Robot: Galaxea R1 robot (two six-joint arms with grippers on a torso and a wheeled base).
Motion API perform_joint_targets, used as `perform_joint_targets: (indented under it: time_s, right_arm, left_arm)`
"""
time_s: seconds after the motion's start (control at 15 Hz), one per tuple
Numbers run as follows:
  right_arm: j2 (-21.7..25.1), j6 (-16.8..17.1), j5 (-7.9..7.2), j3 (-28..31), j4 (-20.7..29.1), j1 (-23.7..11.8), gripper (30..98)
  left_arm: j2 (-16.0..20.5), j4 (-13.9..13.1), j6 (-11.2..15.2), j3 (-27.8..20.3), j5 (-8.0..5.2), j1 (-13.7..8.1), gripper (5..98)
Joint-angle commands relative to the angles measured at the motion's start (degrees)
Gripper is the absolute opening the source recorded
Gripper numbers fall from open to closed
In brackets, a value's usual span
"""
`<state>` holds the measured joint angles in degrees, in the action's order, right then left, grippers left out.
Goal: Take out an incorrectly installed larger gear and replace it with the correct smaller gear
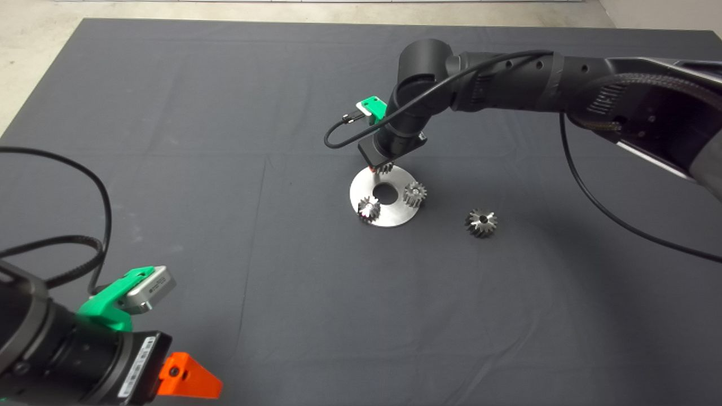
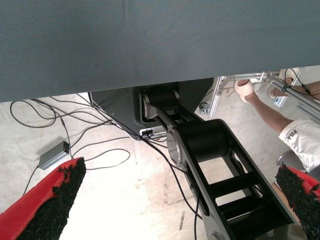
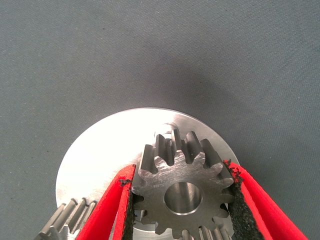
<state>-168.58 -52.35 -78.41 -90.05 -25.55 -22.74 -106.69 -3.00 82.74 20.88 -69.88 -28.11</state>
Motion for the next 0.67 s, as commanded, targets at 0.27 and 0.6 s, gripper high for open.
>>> perform_joint_targets:
  time_s: [0.27,0.6]
  right_arm:
    - [-0.57,-1.71,0.98,-0.02,0.06,-1.92,40.2]
    - [-0.22,-1.79,0.98,-0.11,-0.03,-1.97,40.4]
  left_arm:
    - [0.21,0.01,-0.12,-0.73,0.18,-0.02,98.4]
    - [0.21,0.01,-0.12,-0.68,0.18,-0.02,98.4]
